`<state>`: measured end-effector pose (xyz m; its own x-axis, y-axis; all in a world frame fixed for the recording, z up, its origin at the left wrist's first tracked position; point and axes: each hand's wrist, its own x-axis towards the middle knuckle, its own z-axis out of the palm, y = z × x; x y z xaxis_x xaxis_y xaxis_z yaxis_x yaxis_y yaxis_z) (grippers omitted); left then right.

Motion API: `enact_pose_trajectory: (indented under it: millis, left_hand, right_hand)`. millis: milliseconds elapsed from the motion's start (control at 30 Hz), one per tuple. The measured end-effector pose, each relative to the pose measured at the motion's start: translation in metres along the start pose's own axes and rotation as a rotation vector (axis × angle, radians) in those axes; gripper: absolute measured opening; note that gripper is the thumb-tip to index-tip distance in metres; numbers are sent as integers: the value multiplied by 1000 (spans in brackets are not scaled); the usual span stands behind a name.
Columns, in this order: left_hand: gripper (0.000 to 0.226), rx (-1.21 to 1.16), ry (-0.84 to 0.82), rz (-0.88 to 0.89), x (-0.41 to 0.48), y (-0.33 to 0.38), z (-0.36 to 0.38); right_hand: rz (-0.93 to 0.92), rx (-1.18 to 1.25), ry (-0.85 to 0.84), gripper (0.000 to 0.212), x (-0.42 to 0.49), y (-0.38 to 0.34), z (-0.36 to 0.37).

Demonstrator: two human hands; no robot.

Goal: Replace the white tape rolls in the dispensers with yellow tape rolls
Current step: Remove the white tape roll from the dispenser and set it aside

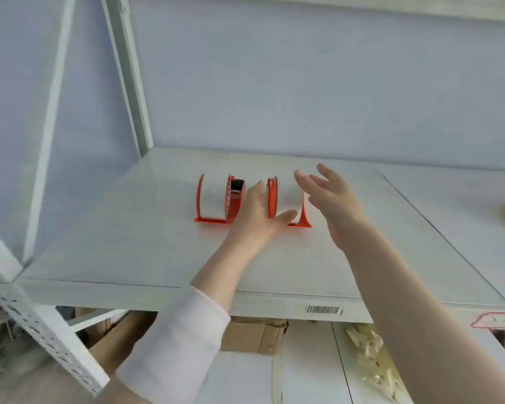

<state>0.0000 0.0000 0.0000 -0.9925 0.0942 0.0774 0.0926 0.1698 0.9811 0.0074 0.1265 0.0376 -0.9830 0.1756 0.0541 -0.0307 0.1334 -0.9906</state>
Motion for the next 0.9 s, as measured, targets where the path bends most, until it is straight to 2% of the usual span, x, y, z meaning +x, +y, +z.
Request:
enact_pose_trajectory:
  millis: [100,167,200,267,333,433,500,533,600,667,733,800,900]
  left_hand:
    - [100,113,-57,13,18,-11,2]
    - [102,89,-82,4,25,-15,3]
    - [100,58,-102,22,29,-18,5]
    - [95,160,-130,68,36,-21,5]
    - [83,168,-177,60,43,-26,4]
    - [54,200,-198,61,57,-33,5]
    - [27,304,-242,172,65,-41,5]
    - [26,344,-235,208,67,-42,5]
    - [41,345,-229,203,68,-42,3]
    - [73,277,-226,136,69,-42,6]
    - [88,298,-227,161,67,-41,5]
    - [91,285,-213,191,65,-41,5]
    - [85,165,-265,107,67,-42,3]
  right_hand:
    - [-8,-66,-45,76,7,11,9]
    - [-21,-106,-57,73,10,23,17]
    - [-16,-155,-54,77,11,28,20]
    - [-22,-224,-42,96,20,39,22]
    - [-44,-280,-47,103,25,41,24]
    - [-59,-338,11,98,35,43,25]
    - [-58,-338,39,93,38,44,26]
    - [-52,-350,56,91,38,44,28]
    - [-28,-349,67,87,40,41,30]
    - [-24,-361,72,82,44,34,28]
    - [-21,-423,78,78,51,23,23]
    - [-1,-478,41,74,59,10,20]
    - [31,-610,-57,43,68,-10,20]
